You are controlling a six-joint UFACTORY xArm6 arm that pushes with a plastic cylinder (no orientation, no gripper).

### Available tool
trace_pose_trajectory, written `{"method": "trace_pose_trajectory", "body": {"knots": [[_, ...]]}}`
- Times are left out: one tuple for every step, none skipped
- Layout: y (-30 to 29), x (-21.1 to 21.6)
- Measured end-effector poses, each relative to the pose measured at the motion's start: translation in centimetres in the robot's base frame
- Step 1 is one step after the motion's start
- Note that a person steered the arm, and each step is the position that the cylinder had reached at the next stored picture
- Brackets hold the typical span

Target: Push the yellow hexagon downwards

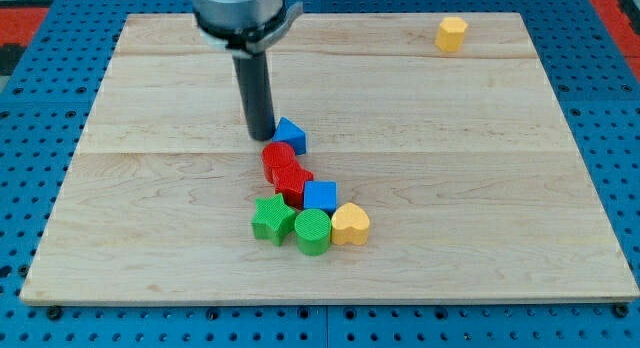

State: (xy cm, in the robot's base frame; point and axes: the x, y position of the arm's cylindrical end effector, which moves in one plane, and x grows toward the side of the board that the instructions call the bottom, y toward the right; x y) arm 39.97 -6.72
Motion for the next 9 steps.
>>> {"method": "trace_pose_trajectory", "body": {"knots": [[0.1,-4.5],[2.4,-10.2],[7.3,-15.6],[15.0,-19.9],[19.9,-20.7],[25.0,-17.5],[29.3,-15.0],[28.6,-11.0],[28.6,-7.9]]}}
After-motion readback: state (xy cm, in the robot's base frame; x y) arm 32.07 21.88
